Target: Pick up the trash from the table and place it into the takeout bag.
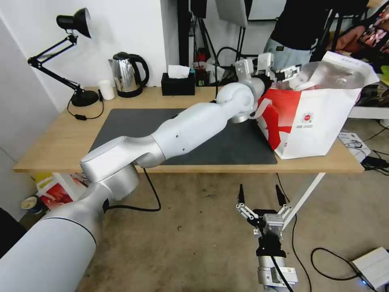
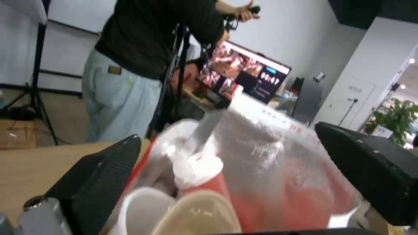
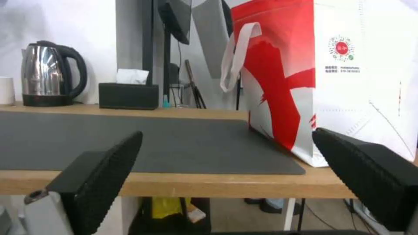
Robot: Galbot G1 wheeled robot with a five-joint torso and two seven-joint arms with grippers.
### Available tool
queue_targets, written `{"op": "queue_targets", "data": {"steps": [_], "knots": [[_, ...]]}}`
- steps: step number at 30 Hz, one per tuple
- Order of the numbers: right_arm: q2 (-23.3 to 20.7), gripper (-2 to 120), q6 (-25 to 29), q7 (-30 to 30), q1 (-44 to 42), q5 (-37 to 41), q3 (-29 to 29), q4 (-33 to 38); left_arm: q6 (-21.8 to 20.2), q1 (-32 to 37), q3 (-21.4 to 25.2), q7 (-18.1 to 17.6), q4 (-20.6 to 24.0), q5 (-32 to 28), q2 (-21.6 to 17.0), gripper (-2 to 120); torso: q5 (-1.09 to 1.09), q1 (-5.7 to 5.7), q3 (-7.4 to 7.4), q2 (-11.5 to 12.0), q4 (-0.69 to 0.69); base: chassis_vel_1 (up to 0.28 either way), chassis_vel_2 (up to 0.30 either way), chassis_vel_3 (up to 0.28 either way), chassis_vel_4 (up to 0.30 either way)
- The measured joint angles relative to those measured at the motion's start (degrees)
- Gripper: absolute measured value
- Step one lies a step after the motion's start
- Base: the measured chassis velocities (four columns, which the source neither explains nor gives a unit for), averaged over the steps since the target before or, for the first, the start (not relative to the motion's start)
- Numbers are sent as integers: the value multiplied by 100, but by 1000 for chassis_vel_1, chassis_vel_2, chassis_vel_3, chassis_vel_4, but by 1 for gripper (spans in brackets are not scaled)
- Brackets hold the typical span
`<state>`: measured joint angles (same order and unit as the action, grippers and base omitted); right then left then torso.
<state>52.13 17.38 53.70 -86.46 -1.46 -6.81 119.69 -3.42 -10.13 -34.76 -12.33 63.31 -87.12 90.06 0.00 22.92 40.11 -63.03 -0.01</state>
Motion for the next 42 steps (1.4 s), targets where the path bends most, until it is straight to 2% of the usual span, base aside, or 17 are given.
{"op": "queue_targets", "data": {"steps": [3,11,15,20,24,25,27,29,30,33,34,35,37,38,40,41,42], "knots": [[0,100,0,0,0,0,0,0,3,-55,22,-39,137,-53,-117,100,0,0,0,0,0,0,0,0,0],[0,100,0,0,0,0,0,0,3,-275,20,-190,795,-276,-888,100,-2,0,0,0,1,0,0,0,0],[0,100,0,0,0,0,0,0,-33,-421,37,-473,1407,-545,-1503,100,-2,0,0,0,1,0,0,0,0],[0,100,0,0,0,0,0,0,-26,-431,74,-513,1755,-554,-1988,100,-2,1,0,0,0,0,0,0,0],[0,100,0,0,-1,0,-1,0,-5,-296,289,-499,2380,-448,-2804,100,-2,0,0,0,-1,0,0,0,0],[0,100,0,0,-1,0,-1,0,-5,-296,289,-499,2380,-448,-2804,100,-2,0,0,0,-1,0,0,0,0],[0,100,0,0,0,0,0,0,14,-23,582,-449,2889,-249,-3465,100,-2,0,0,0,0,0,0,0,0],[0,100,0,0,0,0,0,0,21,99,710,-442,3063,-183,-3656,100,-2,0,0,0,2,0,0,0,0],[0,100,0,0,0,0,0,0,40,465,1026,-427,3459,40,-4057,100,-3,0,-1,0,3,0,0,0,0],[0,100,0,0,0,0,0,0,124,1510,1697,-402,4162,565,-4699,100,-5,-1,-1,0,2,0,0,0,0],[0,100,0,0,0,0,0,0,135,1877,1943,-396,4362,736,-4843,100,-5,0,0,0,2,0,0,0,0],[0,100,0,0,0,0,0,0,135,1877,1943,-396,4362,736,-4843,100,-5,0,0,0,2,0,0,0,0],[0,100,0,0,0,0,0,0,165,2841,2676,-322,4788,1197,-5117,100,-2,0,-1,0,1,0,0,0,0],[0,100,0,0,0,0,0,0,165,2841,2676,-322,4788,1197,-5117,100,-2,0,-1,0,1,0,0,0,0],[0,100,0,0,-1,0,-1,0,263,4190,3792,-234,5376,1659,-5427,100,-1,-1,-1,0,4,0,0,0,0],[0,100,0,0,0,0,0,0,378,4741,4164,-217,5638,1839,-5489,100,0,-1,-2,0,7,0,0,0,0],[0,100,0,0,0,0,0,0,378,4741,4164,-217,5638,1839,-5489,100,0,-1,-2,0,7,0,0,0,0]]}}
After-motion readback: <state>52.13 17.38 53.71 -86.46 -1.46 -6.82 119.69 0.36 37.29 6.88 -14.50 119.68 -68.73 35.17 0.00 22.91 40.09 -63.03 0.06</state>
